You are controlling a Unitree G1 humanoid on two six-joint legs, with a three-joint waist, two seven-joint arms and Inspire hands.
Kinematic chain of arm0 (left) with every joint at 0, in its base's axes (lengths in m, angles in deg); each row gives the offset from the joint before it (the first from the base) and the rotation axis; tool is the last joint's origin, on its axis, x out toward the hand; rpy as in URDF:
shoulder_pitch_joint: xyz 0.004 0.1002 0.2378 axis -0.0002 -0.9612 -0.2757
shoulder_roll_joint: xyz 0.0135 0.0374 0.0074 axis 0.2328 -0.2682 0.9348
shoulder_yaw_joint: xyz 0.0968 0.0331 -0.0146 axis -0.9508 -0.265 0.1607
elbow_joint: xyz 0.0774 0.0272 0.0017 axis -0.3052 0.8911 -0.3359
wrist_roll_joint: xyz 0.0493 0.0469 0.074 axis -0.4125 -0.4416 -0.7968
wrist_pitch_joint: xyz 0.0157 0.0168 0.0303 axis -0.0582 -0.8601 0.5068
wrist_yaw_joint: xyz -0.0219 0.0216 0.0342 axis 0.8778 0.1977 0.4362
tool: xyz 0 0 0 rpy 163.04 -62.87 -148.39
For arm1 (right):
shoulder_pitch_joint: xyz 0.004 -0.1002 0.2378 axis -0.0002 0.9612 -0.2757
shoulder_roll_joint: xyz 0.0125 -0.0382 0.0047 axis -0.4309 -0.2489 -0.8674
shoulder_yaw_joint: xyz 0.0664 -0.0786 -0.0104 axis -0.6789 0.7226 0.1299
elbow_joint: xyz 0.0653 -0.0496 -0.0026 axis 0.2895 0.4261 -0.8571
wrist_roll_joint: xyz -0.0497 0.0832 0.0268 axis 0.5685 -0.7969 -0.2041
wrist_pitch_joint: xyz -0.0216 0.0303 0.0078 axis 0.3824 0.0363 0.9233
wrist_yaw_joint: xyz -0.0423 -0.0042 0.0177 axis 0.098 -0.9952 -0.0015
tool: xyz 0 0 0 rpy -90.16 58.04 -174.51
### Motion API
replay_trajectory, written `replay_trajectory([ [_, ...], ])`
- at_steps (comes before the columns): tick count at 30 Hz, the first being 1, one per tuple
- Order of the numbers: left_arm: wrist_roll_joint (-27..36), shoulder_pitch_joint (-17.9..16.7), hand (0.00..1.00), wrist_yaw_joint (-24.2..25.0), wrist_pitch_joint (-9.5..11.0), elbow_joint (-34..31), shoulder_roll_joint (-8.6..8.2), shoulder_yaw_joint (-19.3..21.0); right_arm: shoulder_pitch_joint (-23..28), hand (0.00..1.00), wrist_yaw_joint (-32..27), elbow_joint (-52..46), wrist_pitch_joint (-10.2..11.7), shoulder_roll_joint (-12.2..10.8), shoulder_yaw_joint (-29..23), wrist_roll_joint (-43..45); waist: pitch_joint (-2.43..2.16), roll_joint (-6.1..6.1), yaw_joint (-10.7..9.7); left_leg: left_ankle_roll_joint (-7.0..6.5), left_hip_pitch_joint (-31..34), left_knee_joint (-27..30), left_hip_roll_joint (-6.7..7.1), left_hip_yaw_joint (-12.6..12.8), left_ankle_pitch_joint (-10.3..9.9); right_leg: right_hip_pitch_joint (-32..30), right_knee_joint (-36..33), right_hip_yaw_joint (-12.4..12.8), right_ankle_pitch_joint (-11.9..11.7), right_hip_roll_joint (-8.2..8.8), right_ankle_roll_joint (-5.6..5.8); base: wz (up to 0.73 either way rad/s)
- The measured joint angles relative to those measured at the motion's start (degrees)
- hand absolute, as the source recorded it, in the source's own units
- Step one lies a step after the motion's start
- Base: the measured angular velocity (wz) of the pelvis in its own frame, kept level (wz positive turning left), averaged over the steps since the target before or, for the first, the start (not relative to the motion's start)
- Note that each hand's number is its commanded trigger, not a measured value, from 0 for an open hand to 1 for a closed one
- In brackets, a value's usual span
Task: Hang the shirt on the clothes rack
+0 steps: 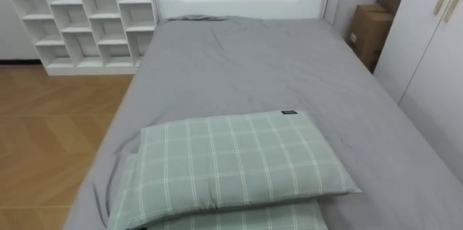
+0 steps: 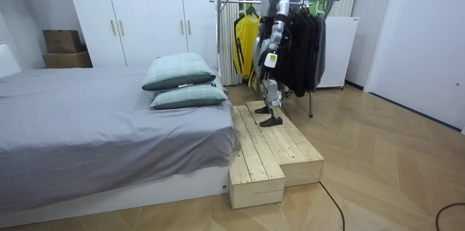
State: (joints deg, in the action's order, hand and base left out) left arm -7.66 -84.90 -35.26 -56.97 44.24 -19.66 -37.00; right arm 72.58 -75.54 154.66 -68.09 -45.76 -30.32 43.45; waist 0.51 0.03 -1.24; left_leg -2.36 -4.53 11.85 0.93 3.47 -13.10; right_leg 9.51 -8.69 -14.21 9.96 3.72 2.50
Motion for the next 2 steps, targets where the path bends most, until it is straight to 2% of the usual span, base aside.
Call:
replay_trajectory([
  [2, -0.02, 0.00, 0.00, 0.00, 0.15, 0.00, 0.00, 0.00, 0.00, 0.00, 0.00, 0.00, 0.06, -0.01, 0.04, -0.03, 0.02, -0.04, -0.02, 0.00, 0.04, 0.00, -0.01, -0.01, 0.00, -0.03, 0.00, 0.03, 0.00, -0.01, 0.00, 0.00],
])
